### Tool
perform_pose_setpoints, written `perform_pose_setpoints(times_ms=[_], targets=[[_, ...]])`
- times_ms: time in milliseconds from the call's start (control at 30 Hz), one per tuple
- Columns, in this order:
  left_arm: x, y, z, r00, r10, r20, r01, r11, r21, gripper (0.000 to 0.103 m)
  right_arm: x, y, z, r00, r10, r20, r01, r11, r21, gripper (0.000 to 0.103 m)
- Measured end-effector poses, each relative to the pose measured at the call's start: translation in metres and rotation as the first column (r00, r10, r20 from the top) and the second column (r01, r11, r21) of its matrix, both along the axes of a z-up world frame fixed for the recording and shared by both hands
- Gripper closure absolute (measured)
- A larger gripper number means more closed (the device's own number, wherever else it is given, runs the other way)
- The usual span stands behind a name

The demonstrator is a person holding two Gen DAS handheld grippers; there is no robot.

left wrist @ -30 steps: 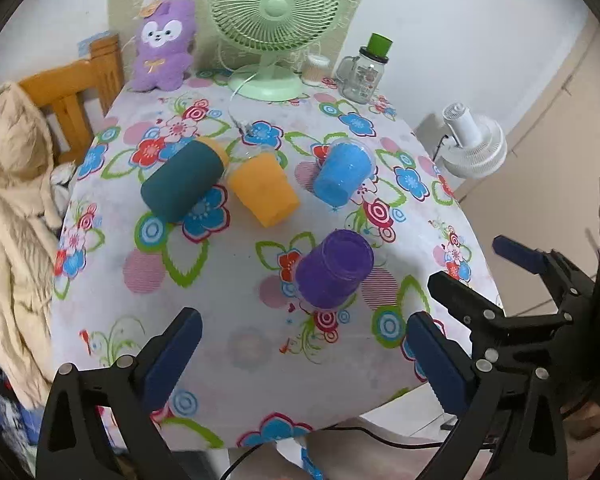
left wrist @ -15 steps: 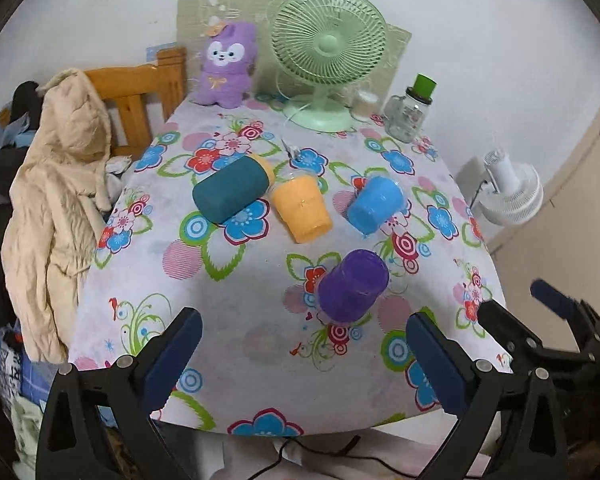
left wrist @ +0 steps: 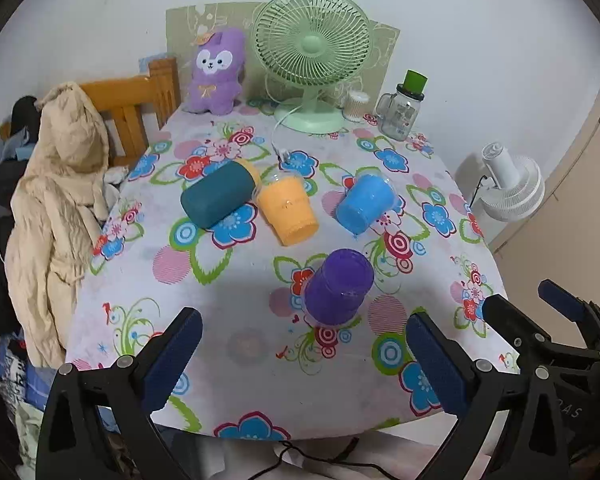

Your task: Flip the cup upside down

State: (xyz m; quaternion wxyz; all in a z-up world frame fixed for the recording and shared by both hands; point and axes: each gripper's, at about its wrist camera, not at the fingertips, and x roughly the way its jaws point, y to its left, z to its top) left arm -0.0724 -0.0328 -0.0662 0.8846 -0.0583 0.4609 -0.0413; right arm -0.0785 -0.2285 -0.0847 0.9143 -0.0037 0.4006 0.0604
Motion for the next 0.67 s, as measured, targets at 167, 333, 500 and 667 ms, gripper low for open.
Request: perform_pose_setpoints(times_ms=[167, 333, 500, 667], targets=[[-0.0021, -0.0016, 0.0041, 1.000, 0.004, 0.028, -0.005, 1.000, 0.031, 0.000, -0.0023, -0.0051, 0.0040, 0.999, -0.026, 0.021, 0.026, 1.000, 0.009, 0.000], [-0.0021, -0.0035, 0.0075, 0.999, -0.004, 0.047, 0.002, 0.999, 0.052, 0.000, -0.0029, -0.0073, 0.0051, 0.999, -0.041, 0.029, 0.040, 0.999, 0.022, 0.000], [-0.0006, -0.0033, 0.0084, 0.999, -0.005, 0.052, 0.002, 0.998, 0.060, 0.000, -0.0026, -0.0071, 0.0060, 0.999, -0.041, 0.034, 0.040, 0.999, 0.022, 0.000], [-0.0012, -0.0018, 0.0092, 0.998, 0.008, 0.059, -0.012, 0.998, 0.065, 0.000, -0.0018, -0.0062, 0.0077, 0.998, -0.040, 0.040, 0.040, 0.999, 0.016, 0.000]])
